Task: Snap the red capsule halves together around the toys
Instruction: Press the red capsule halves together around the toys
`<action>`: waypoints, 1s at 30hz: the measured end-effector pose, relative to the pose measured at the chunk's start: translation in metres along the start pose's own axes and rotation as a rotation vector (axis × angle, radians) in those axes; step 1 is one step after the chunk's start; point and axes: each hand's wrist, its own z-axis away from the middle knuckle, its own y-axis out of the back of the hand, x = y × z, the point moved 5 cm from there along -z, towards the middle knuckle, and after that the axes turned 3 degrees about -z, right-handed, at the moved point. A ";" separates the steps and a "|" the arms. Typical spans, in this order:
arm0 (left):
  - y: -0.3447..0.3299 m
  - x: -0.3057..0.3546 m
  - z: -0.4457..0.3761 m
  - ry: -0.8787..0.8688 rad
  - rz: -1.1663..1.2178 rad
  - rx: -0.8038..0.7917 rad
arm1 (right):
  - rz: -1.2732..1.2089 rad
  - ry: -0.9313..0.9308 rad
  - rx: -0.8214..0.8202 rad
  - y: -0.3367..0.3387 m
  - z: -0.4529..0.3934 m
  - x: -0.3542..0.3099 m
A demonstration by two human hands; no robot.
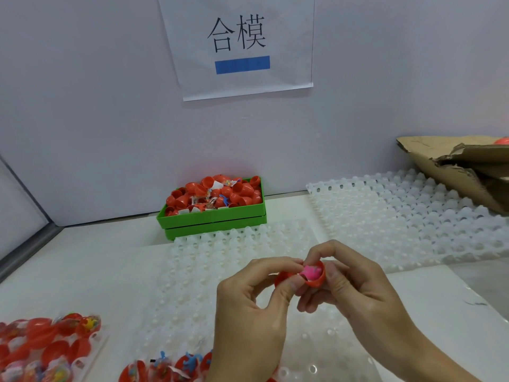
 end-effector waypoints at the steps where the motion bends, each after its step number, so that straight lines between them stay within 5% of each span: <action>1: 0.000 0.001 0.000 -0.004 -0.004 0.001 | 0.013 0.004 0.001 0.000 0.000 -0.001; 14: 0.001 0.008 0.002 -0.122 -0.219 0.031 | 0.153 0.071 0.034 -0.003 0.002 -0.009; 23: -0.004 -0.004 0.000 0.190 0.188 -0.057 | 0.036 0.077 0.114 -0.003 0.001 -0.016; 30: 0.001 0.008 -0.002 0.014 0.109 0.026 | 0.023 0.024 0.114 -0.003 0.001 -0.013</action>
